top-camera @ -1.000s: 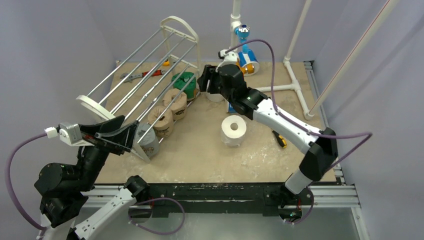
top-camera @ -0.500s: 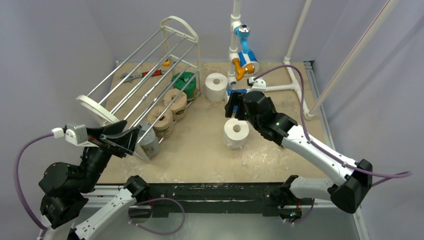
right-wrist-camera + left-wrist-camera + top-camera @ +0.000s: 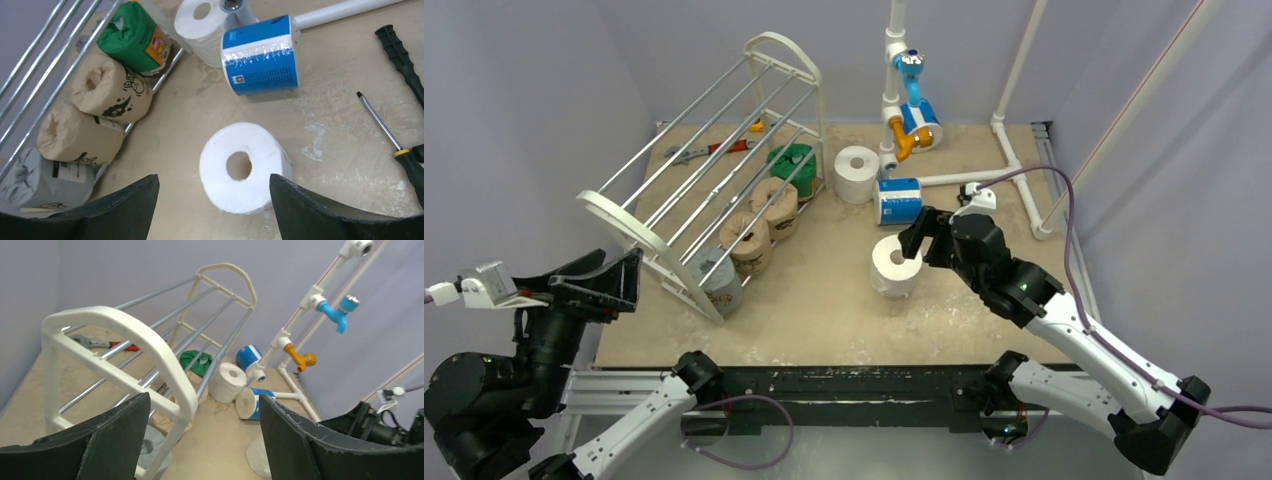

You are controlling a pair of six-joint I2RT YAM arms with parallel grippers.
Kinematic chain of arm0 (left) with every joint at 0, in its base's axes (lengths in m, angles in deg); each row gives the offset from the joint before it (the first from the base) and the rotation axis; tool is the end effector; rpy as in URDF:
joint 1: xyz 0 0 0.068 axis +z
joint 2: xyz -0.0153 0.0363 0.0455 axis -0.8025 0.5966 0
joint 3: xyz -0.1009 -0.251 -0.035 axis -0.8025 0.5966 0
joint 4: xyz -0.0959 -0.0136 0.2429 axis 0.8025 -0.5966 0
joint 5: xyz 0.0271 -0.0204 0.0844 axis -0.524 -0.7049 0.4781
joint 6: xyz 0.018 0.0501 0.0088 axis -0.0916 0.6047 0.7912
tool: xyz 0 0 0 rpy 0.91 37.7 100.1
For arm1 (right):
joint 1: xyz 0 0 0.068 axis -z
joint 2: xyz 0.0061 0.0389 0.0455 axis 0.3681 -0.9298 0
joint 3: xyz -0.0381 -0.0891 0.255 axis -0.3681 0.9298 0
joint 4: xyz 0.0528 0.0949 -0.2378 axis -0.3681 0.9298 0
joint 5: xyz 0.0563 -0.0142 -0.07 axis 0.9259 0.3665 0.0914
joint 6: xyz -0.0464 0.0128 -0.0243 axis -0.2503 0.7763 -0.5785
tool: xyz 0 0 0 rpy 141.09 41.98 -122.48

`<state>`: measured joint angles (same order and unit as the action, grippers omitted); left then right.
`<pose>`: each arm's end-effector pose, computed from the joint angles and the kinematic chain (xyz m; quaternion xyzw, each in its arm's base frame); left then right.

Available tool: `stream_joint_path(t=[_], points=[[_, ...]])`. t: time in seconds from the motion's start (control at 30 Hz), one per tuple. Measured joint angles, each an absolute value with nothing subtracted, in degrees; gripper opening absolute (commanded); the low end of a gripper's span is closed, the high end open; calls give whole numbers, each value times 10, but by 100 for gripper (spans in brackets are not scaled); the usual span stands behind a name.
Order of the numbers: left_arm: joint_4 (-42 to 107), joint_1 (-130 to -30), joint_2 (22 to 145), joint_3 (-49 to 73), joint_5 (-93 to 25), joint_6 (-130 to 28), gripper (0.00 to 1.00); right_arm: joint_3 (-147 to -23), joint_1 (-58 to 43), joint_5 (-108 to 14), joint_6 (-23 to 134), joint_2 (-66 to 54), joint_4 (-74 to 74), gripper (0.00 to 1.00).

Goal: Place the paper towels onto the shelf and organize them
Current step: Adjust the shelf at the center of the board.

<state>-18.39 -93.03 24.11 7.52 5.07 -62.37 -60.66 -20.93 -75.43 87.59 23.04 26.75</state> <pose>-0.0354 0.0531 0.4517 -0.1128 0.6342 -0.2418 0.7256 0.1545 0.1244 0.3289 0.0675 0.8446 0.2135 0.4864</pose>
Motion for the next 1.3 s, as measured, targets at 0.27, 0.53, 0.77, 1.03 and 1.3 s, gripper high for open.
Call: stream_joint_path(t=[0.27, 0.53, 0.77, 1.03, 1.3], points=[[-268, -930, 290, 114, 66, -654, 66, -600, -209, -744, 872, 257, 255, 81], [-314, -930, 282, 160, 45, -684, 66, -594, -209, -740, 860, 279, 256, 81], [-318, -930, 255, 238, 55, -693, 63, -594, -209, -740, 853, 278, 255, 81], [-260, -927, 255, 305, 73, -676, 38, -589, -209, -740, 847, 292, 252, 81], [-210, -928, 255, 323, 26, -671, 26, -577, -209, -741, 846, 306, 252, 81]])
